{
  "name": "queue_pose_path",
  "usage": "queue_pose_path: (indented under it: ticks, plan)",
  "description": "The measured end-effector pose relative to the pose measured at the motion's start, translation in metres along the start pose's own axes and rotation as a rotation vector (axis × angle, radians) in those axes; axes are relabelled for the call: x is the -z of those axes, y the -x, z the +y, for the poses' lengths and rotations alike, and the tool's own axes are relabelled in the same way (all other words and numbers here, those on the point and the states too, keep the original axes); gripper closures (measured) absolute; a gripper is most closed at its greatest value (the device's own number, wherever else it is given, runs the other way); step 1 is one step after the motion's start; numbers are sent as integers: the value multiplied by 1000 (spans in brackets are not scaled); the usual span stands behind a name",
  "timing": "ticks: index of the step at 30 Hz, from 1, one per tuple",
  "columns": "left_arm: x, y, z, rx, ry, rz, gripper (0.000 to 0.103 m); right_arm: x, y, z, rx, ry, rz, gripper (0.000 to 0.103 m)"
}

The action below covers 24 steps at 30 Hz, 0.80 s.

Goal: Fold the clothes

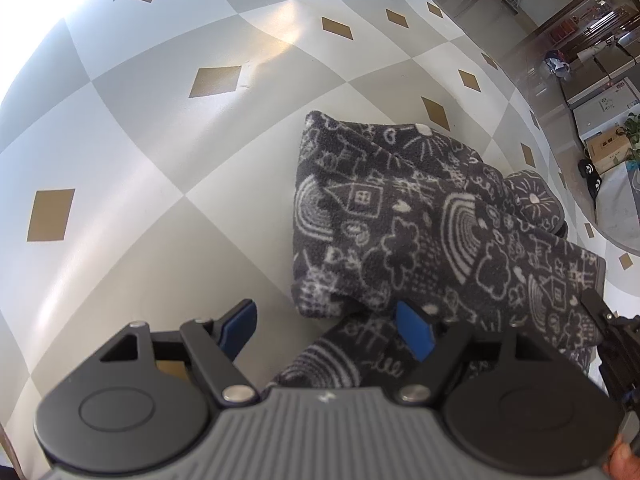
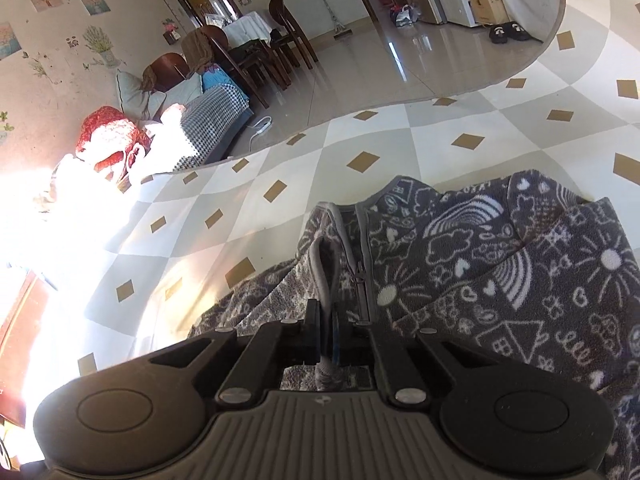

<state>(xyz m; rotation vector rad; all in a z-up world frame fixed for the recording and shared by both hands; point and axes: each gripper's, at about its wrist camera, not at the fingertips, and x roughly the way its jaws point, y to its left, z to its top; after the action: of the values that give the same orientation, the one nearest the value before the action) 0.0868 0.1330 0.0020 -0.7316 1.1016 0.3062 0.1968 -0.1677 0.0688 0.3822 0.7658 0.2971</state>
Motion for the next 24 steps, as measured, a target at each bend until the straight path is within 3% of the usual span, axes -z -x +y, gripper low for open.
queue_pose_path:
  ticks: [5,13,24]
  plan:
    - [5,4,-12,15,-84,-19,27,-15,14,-1,-2,-17,-63,97]
    - [37,-1,-43,37,-366,-52,24,-30,27,-14,-2,-105,-127,97]
    - [35,-17,-48,-1,-315,-160,19,-47,55,-29,35,-151,-204,97]
